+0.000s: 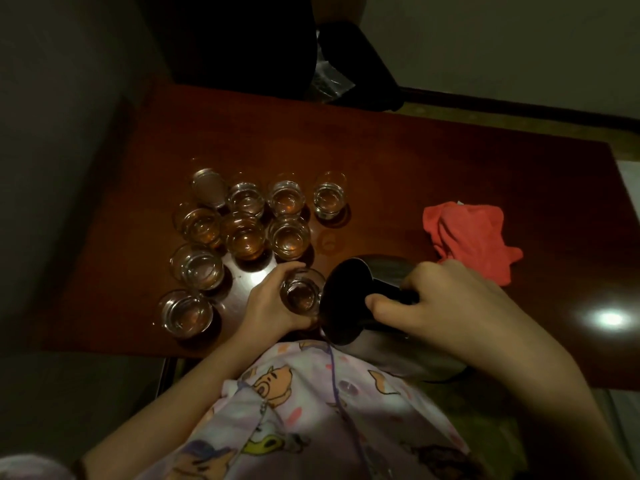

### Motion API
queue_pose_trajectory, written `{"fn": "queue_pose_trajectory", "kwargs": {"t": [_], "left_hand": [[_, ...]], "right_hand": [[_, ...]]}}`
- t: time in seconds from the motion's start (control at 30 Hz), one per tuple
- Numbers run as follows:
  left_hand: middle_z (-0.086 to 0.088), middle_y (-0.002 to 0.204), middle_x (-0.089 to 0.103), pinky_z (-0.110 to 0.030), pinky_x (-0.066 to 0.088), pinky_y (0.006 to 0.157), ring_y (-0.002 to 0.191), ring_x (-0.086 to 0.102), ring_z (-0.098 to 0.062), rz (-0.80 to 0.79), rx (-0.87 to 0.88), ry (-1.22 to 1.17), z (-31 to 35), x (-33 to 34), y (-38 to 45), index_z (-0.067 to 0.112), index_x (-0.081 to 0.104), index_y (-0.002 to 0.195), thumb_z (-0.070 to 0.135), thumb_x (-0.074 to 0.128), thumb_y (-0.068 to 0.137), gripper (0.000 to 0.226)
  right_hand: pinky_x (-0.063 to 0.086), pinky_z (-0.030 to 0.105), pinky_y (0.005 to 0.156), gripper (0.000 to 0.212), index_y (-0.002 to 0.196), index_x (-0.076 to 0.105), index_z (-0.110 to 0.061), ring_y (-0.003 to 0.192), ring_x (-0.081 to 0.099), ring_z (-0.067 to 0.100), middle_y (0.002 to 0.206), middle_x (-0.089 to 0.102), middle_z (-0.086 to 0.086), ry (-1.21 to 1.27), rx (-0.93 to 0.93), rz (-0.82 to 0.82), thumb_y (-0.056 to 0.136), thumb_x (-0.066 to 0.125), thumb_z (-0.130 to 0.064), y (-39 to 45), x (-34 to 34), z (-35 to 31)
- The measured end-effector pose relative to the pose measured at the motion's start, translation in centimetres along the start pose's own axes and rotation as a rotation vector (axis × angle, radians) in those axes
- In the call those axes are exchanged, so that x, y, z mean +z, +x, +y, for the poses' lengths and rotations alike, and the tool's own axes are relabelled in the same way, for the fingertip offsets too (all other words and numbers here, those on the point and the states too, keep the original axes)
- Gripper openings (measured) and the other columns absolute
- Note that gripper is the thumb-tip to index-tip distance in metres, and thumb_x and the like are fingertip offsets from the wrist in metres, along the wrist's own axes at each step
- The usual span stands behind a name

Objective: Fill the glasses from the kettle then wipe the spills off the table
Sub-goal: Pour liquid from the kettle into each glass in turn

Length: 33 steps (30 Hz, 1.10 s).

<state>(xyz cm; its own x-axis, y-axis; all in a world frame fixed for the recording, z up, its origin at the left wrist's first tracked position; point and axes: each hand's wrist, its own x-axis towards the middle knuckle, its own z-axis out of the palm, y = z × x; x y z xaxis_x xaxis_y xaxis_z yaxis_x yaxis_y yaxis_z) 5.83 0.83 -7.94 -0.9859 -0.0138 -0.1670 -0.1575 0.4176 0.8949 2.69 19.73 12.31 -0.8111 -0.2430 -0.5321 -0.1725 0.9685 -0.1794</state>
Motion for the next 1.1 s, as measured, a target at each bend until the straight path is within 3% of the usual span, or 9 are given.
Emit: {"fn": "queue_pose_trajectory", "kwargs": {"t": [0.33, 0.53, 1.1], "left_hand": [[0.014, 0.106, 0.063, -0.023, 0.050, 0.086, 0.099, 0.060, 0.001, -0.018, -0.012, -0.037, 0.1, 0.1, -0.1, 0.023, 0.051, 0.120, 0.037, 0.080, 0.046, 0.080], [0.020, 0.105, 0.062, -0.019, 0.048, 0.086, 0.100, 0.057, 0.006, -0.017, -0.015, -0.023, 0.0, 0.3, -0.1, 0.026, 0.051, 0.120, 0.027, 0.085, 0.047, 0.080], [0.012, 0.107, 0.063, -0.013, 0.046, 0.084, 0.100, 0.059, 0.002, -0.013, -0.030, -0.069, -0.3, 0.5, -0.6, 0.022, 0.052, 0.120, 0.018, 0.091, 0.049, 0.082]], "right_hand": [[0.019, 0.028, 0.045, 0.048, 0.052, 0.038, -0.020, 0.047, 0.032, 0.016, 0.053, 0.035, -0.001, -0.001, 0.017, -0.016, 0.075, 0.051, -0.061, -0.1, -0.4, -0.6], [0.018, 0.029, 0.045, 0.050, 0.053, 0.035, -0.020, 0.047, 0.032, 0.016, 0.053, 0.034, -0.001, -0.013, 0.028, -0.015, 0.079, 0.052, -0.060, -0.2, -0.7, -0.8], [0.016, 0.029, 0.046, 0.051, 0.052, 0.028, -0.022, 0.047, 0.023, 0.016, 0.053, 0.027, -0.002, -0.006, -0.005, -0.044, 0.078, 0.051, -0.059, -0.4, -0.7, -1.3]]}}
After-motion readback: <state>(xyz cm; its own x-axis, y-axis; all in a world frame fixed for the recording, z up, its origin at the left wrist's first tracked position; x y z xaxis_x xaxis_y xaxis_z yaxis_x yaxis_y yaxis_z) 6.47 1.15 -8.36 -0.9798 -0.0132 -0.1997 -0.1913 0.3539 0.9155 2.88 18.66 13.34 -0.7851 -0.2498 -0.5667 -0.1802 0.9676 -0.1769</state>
